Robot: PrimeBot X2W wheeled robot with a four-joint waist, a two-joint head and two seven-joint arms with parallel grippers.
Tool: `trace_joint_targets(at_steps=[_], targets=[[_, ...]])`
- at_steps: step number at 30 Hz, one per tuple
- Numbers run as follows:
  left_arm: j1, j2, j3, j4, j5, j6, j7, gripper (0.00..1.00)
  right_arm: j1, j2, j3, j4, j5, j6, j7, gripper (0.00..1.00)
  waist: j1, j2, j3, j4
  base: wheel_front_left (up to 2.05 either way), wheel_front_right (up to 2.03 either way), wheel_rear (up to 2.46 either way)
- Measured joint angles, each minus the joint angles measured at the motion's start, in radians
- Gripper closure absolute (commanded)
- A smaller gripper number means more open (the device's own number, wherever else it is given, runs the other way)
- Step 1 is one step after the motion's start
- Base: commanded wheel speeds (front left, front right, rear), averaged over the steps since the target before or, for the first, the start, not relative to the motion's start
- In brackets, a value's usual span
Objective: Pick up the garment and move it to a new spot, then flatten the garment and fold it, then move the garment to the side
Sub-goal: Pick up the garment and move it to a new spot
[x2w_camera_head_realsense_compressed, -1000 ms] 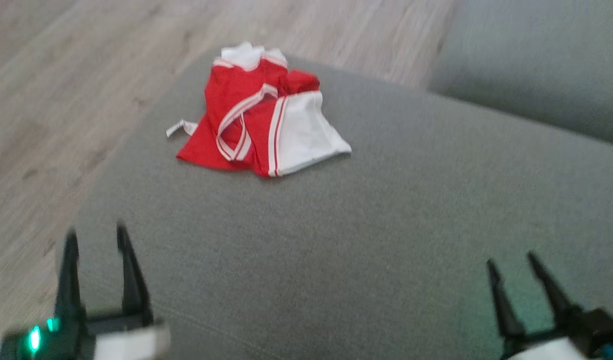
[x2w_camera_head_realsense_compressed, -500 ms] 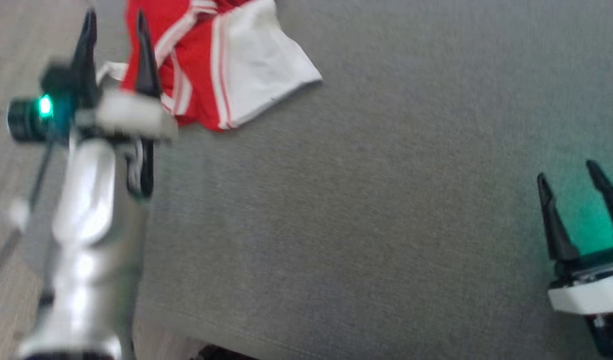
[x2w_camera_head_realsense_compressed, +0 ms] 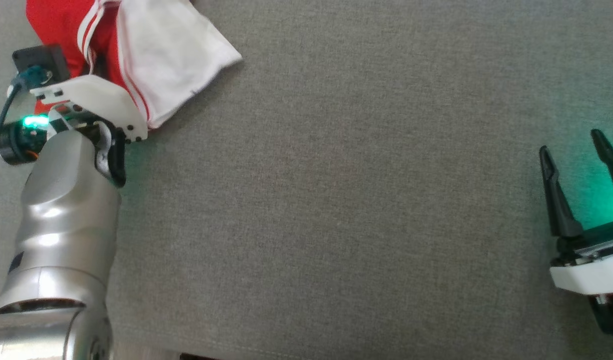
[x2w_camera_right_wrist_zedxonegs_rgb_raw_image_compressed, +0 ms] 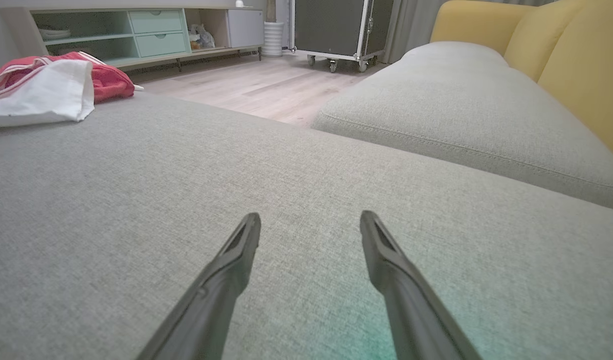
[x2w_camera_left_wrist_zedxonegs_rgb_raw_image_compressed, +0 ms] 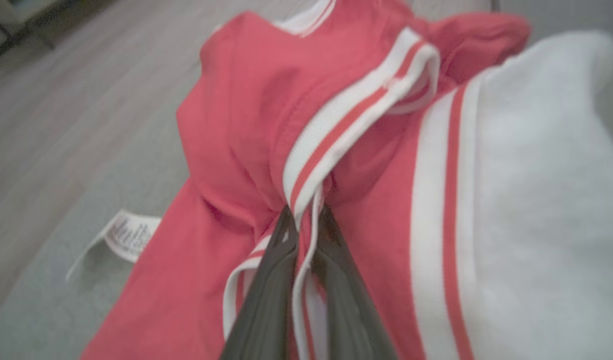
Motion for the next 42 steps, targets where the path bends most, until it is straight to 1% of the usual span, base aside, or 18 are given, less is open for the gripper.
trace_joint_targets(at_steps=[1, 3, 4, 7, 13, 16, 20, 23, 24, 27, 32, 35, 37, 39, 42], targets=[[0.0, 0.005, -0.008, 0.002, 0.011, -0.012, -0.041, 1.0, 0.0, 0.006, 0.0, 0.005, 0.0, 0.0, 0.0, 0.0, 0.0, 0.0, -0.006, -0.001, 0.0, 0.0, 0.0], [-0.001, 0.023, -0.028, -0.001, 0.027, -0.018, -0.119, 1.0, 0.0, 0.025, 0.001, 0.011, 0.0, 0.0, 0.0, 0.0, -0.0002, 0.0, -0.025, -0.004, 0.0, 0.0, 0.0], [-0.004, 0.034, -0.039, -0.002, 0.041, -0.029, -0.151, 1.0, 0.0, 0.033, 0.002, 0.015, 0.0, 0.0, 0.0, 0.0, -0.0002, 0.0, -0.036, -0.006, 0.0, 0.0, 0.0], [-0.033, 0.055, -0.072, -0.012, 0.068, -0.05, -0.222, 1.0, 0.0, 0.064, 0.021, 0.034, 0.001, 0.0, 0.0, 0.0, -0.0002, 0.0, -0.083, -0.014, 0.0, 0.0, 0.0], [-0.099, 0.063, -0.148, -0.064, 0.116, -0.088, -0.254, 1.0, 0.002, 0.147, 0.065, 0.077, 0.008, 0.0, 0.0, 0.0, -0.0004, 0.0001, -0.211, -0.054, 0.0, 0.0, 0.0], [-0.1, 0.066, -0.174, -0.095, 0.13, -0.1, -0.261, 1.0, 0.006, 0.17, 0.079, 0.091, 0.01, 0.0, 0.0, 0.0, -0.0004, 0.0001, -0.257, -0.077, 0.0, 0.0, 0.0], [-0.099, 0.069, -0.216, -0.171, 0.136, -0.114, -0.251, 1.0, 0.032, 0.218, 0.087, 0.1, 0.019, 0.0, 0.0, 0.0, -0.0005, 0.0001, -0.339, -0.147, 0.0, 0.0, 0.0], [-0.089, 0.062, -0.246, -0.245, 0.133, -0.124, -0.212, 1.0, 0.069, 0.24, 0.089, 0.114, 0.029, 0.0, 0.0, 0.0, -0.0005, 0.0001, -0.387, -0.215, 0.0, 0.0, 0.0], [-0.079, 0.061, -0.256, -0.274, 0.123, -0.131, -0.2, 1.0, 0.079, 0.246, 0.091, 0.118, 0.031, 0.0, 0.0, 0.0, -0.0005, 0.0001, -0.401, -0.24, 0.0, 0.0, 0.0], [-0.036, 0.049, -0.287, -0.358, 0.095, -0.132, -0.155, 1.0, 0.089, 0.258, 0.09, 0.12, 0.037, 0.0, 0.0, 0.0, -0.0005, 0.0001, -0.436, -0.317, 0.0, 0.0, 0.0], [0.068, 0.026, -0.376, -0.463, 0.074, -0.139, -0.123, 1.0, 0.088, 0.271, 0.1, 0.122, 0.045, 0.0, 0.0, 0.0, -0.0004, 0.0001, -0.467, -0.438, 0.0, 0.0, 0.0], [0.14, 0.013, -0.453, -0.487, 0.055, -0.139, -0.106, 1.0, 0.088, 0.275, 0.102, 0.121, 0.046, 0.0, 0.0, 0.0, -0.0004, 0.0001, -0.467, -0.495, 0.0, 0.0, 0.0], [0.19, 0.0, -0.5, -0.491, 0.047, -0.139, -0.111, 1.0, 0.087, 0.281, 0.102, 0.12, 0.058, 0.0, 0.0, 0.0, -0.0004, 0.0002, -0.453, -0.521, 0.0, 0.0, 0.0], [0.24, -0.015, -0.551, -0.483, 0.056, -0.139, -0.149, 1.0, 0.085, 0.286, 0.109, 0.12, 0.067, 0.0, 0.0, 0.0, -0.0002, 0.0001, -0.427, -0.535, 0.0, 0.0, 0.0], [0.314, -0.039, -0.591, -0.414, 0.059, -0.139, -0.212, 1.0, 0.064, 0.292, 0.133, 0.122, 0.08, 0.0, 0.0, 0.0, 0.0, 0.0001, -0.379, -0.546, 0.0, 0.0, 0.0]])
